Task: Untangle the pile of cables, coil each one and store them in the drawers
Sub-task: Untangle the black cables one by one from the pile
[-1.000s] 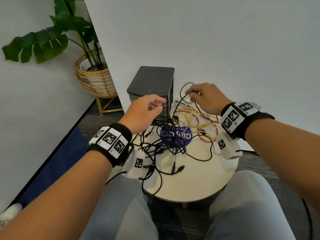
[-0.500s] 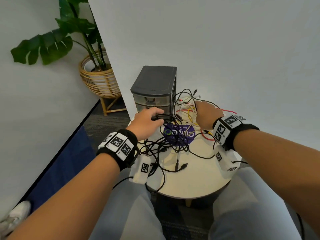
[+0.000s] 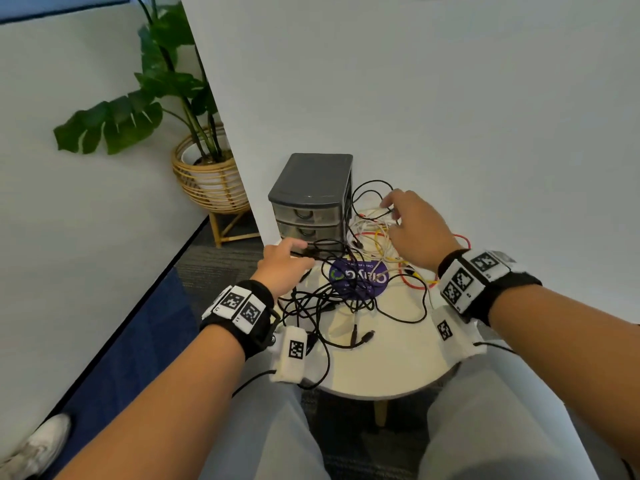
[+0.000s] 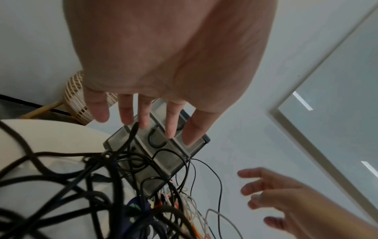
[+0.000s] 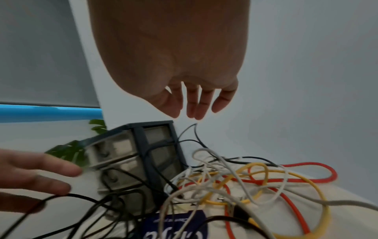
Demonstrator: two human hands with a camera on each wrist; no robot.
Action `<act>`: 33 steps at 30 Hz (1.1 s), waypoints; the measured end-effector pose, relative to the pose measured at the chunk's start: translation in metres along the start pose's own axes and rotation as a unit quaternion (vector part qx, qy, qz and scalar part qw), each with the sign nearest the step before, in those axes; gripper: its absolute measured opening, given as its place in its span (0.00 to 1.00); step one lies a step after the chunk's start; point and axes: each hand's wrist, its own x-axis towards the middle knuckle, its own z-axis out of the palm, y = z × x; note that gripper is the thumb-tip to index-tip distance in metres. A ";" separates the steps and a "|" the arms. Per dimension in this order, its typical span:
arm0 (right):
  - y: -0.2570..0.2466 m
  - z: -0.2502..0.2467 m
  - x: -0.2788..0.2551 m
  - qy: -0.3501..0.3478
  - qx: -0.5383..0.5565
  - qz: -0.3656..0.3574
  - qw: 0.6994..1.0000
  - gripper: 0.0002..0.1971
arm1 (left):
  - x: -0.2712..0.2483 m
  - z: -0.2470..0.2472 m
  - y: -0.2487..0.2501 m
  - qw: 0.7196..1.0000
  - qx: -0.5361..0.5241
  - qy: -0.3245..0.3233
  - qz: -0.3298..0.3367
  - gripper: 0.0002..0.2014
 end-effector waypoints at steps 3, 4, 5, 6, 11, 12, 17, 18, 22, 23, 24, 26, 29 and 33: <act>-0.019 0.008 -0.029 -0.093 0.053 -0.081 0.991 0.09 | -0.003 0.005 -0.004 1.000 -0.023 -0.007 0.006 0.19; -0.023 0.013 -0.038 -0.149 0.047 -0.101 0.983 0.08 | -0.004 0.007 -0.004 1.000 -0.027 -0.011 0.010 0.20; -0.027 0.019 -0.046 -0.207 0.030 -0.119 0.970 0.06 | -0.006 0.009 -0.004 0.999 -0.030 -0.013 0.012 0.20; -0.029 0.026 -0.053 -0.263 0.007 -0.135 0.955 0.07 | -0.008 0.011 -0.004 0.999 -0.036 -0.014 0.011 0.20; -0.036 0.074 -0.085 -0.379 -0.073 -0.144 0.911 0.16 | -0.009 0.017 -0.005 0.998 -0.066 -0.008 0.008 0.19; -0.036 0.083 -0.089 -0.377 -0.081 -0.153 0.910 0.12 | -0.010 0.018 -0.006 0.998 -0.069 -0.007 0.009 0.19; -0.027 0.087 -0.084 -0.336 -0.025 -0.151 0.929 0.14 | -0.010 0.016 -0.012 0.996 -0.084 0.007 0.041 0.13; -0.024 0.082 -0.081 -0.313 0.007 -0.142 0.939 0.14 | -0.011 0.015 -0.013 0.995 -0.080 0.006 0.056 0.13; -0.021 0.054 -0.070 -0.222 0.151 -0.080 0.960 0.15 | -0.015 0.022 -0.008 0.995 -0.012 -0.032 0.098 0.14; -0.023 0.046 -0.066 -0.213 0.174 -0.069 0.959 0.16 | -0.016 0.023 -0.005 0.995 -0.001 -0.035 0.098 0.18; -0.026 0.039 -0.062 -0.208 0.192 -0.059 0.957 0.17 | -0.016 0.024 -0.002 0.995 0.007 -0.037 0.090 0.22; -0.030 0.025 -0.052 -0.194 0.222 -0.037 0.955 0.18 | -0.013 0.022 0.004 0.996 0.002 -0.042 0.076 0.23; -0.031 0.008 -0.038 -0.133 0.211 -0.008 0.969 0.20 | -0.004 0.018 0.006 0.994 0.027 -0.050 0.091 0.23; -0.028 -0.003 -0.020 -0.037 0.146 0.001 0.989 0.18 | 0.003 0.012 0.000 0.989 0.109 -0.021 0.103 0.12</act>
